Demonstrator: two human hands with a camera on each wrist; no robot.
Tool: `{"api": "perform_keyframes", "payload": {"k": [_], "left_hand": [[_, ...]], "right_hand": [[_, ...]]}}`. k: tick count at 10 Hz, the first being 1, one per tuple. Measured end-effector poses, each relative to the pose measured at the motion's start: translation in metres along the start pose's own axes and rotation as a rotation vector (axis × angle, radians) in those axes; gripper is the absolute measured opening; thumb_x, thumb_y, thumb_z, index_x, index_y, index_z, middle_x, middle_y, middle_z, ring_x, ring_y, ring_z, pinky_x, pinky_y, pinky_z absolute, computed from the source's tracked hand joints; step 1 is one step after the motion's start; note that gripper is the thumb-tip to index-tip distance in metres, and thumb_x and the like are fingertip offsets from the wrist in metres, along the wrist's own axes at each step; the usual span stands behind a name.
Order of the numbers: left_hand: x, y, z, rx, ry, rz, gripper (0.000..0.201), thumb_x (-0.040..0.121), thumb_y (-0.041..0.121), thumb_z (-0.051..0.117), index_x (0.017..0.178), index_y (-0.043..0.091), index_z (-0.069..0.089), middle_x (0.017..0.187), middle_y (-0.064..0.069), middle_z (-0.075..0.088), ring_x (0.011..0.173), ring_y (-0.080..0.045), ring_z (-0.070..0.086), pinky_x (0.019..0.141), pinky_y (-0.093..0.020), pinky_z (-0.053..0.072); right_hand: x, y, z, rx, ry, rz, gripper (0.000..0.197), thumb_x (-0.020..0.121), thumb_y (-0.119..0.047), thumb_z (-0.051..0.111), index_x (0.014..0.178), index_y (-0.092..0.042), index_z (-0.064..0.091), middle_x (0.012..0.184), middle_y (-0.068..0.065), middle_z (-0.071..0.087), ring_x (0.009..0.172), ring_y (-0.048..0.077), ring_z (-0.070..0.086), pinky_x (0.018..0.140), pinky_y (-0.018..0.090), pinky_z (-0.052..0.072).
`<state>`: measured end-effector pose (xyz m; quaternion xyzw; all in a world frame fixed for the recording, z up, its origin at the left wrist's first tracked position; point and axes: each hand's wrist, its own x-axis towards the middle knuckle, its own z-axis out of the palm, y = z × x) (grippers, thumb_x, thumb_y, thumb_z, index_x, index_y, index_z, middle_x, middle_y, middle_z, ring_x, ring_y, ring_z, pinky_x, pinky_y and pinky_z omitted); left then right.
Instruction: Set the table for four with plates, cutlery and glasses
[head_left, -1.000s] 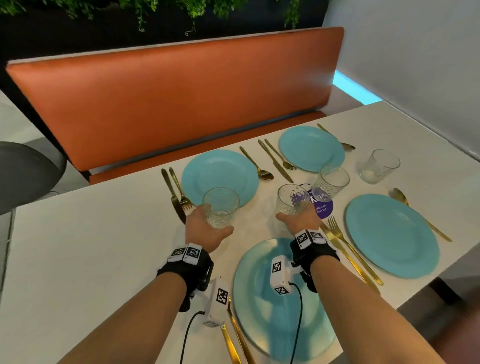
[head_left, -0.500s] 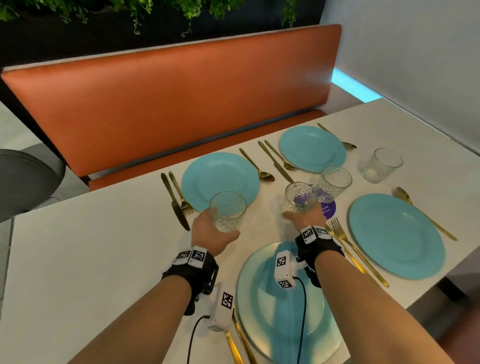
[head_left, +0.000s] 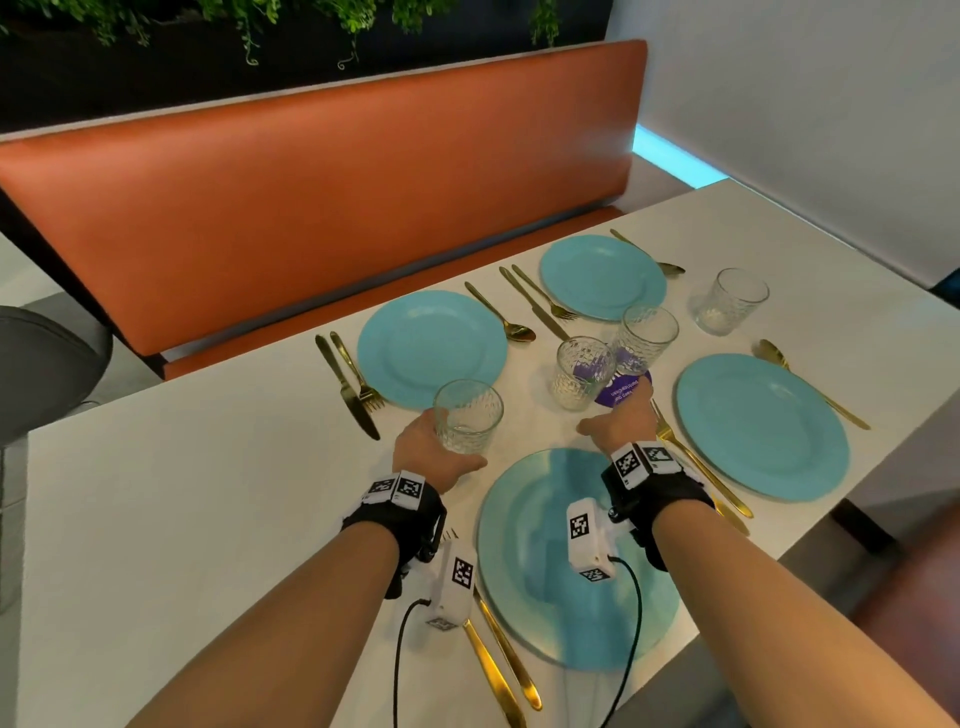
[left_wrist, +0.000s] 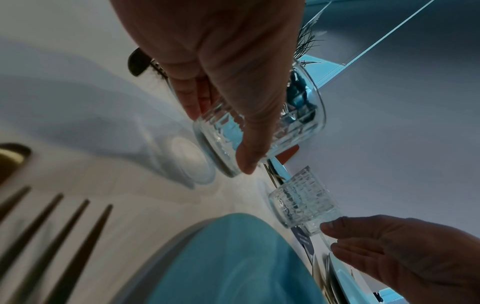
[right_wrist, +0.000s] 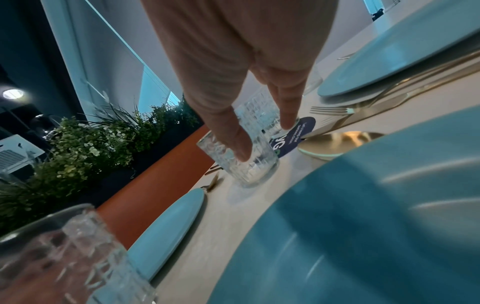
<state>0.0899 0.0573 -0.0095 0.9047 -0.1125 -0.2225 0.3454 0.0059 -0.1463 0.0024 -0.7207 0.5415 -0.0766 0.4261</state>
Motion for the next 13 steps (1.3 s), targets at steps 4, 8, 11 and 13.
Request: {"api": "perform_keyframes", "payload": {"k": [4,8,11,13], "left_hand": [[-0.008,-0.015,0.001,0.046,-0.039,-0.038,0.081,0.065,0.030,0.083,0.134,0.011,0.045,0.136,-0.008,0.054,0.126,-0.026,0.050,0.104,-0.029,0.039],[0.001,-0.022,0.009,0.098,-0.030,-0.045,0.088,0.063,0.033,0.084,0.136,0.010,0.040,0.138,-0.008,0.051,0.128,-0.025,0.048,0.103,-0.028,0.038],[0.006,-0.022,0.012,0.049,-0.048,-0.085,0.095,0.058,0.032,0.087,0.137,0.010,0.039,0.138,-0.009,0.051,0.129,-0.026,0.046,0.106,-0.029,0.036],[0.005,-0.017,0.009,0.004,-0.068,-0.137,0.112,0.055,0.034,0.089,0.144,0.006,0.026,0.146,-0.012,0.041,0.136,-0.030,0.037,0.111,-0.036,0.035]], "right_hand": [[-0.019,0.014,-0.003,-0.062,0.024,-0.071,0.097,0.065,-0.006,0.081,0.145,-0.005,0.026,0.144,0.014,0.043,0.129,0.030,0.046,0.105,0.037,0.042],[-0.036,0.025,-0.004,-0.128,-0.032,-0.079,0.092,0.073,-0.010,0.077,0.147,-0.008,0.023,0.144,0.013,0.043,0.131,0.029,0.043,0.104,0.034,0.039],[-0.045,0.028,-0.010,-0.135,-0.033,-0.068,0.087,0.075,-0.011,0.076,0.146,-0.010,0.027,0.144,0.011,0.044,0.130,0.028,0.045,0.103,0.031,0.039],[-0.050,0.024,-0.014,-0.146,-0.028,-0.075,0.084,0.075,-0.014,0.075,0.146,-0.012,0.029,0.144,0.011,0.044,0.130,0.028,0.045,0.103,0.032,0.039]]}}
